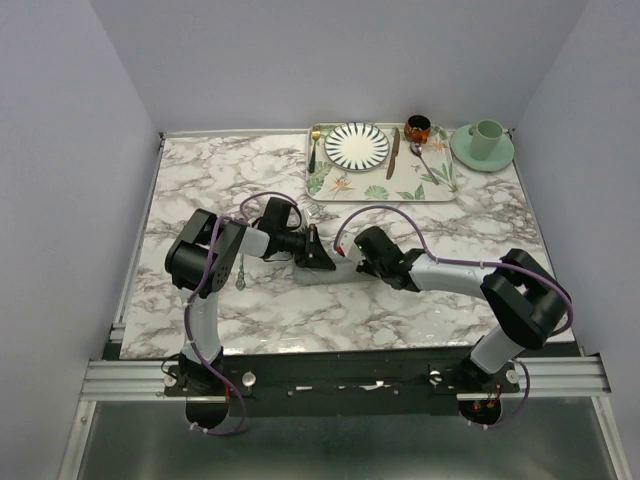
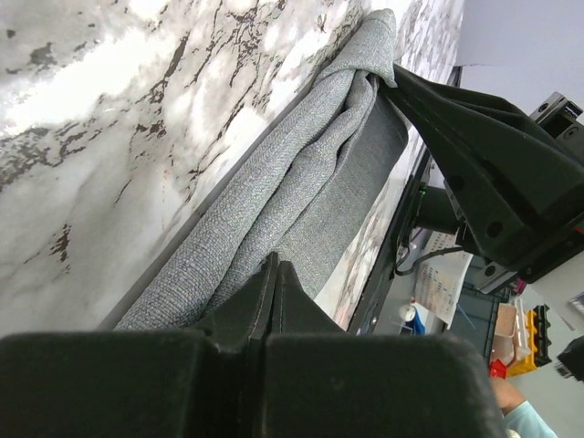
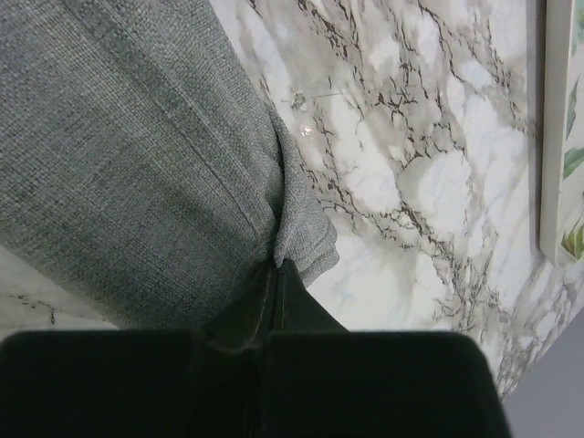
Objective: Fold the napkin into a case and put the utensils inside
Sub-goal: Stuff the top corner of the smaller-rectangle-folded napkin into the folded napkin.
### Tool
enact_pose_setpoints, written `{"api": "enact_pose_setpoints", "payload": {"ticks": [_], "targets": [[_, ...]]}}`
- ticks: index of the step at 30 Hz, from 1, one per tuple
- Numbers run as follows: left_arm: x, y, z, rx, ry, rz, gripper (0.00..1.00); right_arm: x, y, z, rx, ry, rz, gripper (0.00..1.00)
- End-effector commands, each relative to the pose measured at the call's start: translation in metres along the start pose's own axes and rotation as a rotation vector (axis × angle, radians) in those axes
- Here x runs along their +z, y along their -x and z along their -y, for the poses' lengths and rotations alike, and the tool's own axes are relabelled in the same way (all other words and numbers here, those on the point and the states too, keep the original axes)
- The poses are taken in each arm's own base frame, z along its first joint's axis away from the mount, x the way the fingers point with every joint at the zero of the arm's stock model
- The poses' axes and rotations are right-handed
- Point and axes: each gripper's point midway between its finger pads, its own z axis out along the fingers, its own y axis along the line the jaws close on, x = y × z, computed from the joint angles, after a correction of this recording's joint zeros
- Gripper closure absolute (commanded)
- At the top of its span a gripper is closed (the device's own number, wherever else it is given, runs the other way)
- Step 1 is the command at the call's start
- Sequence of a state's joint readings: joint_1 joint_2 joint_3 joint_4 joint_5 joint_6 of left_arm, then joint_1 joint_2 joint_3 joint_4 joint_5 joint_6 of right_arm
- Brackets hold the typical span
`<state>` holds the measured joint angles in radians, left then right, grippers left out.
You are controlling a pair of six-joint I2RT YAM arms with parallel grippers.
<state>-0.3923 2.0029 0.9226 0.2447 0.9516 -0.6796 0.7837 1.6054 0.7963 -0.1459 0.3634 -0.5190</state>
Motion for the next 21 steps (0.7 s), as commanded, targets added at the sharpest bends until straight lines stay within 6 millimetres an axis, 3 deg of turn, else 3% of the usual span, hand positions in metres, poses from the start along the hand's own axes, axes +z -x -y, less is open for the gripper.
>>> {"api": "enact_pose_setpoints", "payload": {"ticks": [1, 6, 13, 18, 21], "targets": [[0.002, -0.008, -0.049, -0.042, 0.162, 0.012, 1.00, 0.010, -0.014, -0.009, -0.055, -0.013, -0.021, 0.99], [0.002, -0.012, -0.053, -0.050, 0.174, 0.005, 1.00, 0.009, -0.018, -0.025, -0.115, 0.010, -0.005, 0.99], [-0.002, -0.017, -0.052, -0.043, 0.181, -0.007, 1.00, 0.004, -0.030, -0.068, -0.170, 0.130, -0.015, 0.99], [-0.002, -0.020, -0.054, -0.026, 0.192, -0.028, 1.00, -0.011, -0.021, -0.072, -0.085, 0.186, -0.001, 0.99], [-0.003, -0.020, -0.055, -0.012, 0.197, -0.035, 1.00, -0.022, -0.010, -0.067, -0.030, 0.204, 0.012, 0.91]]}}
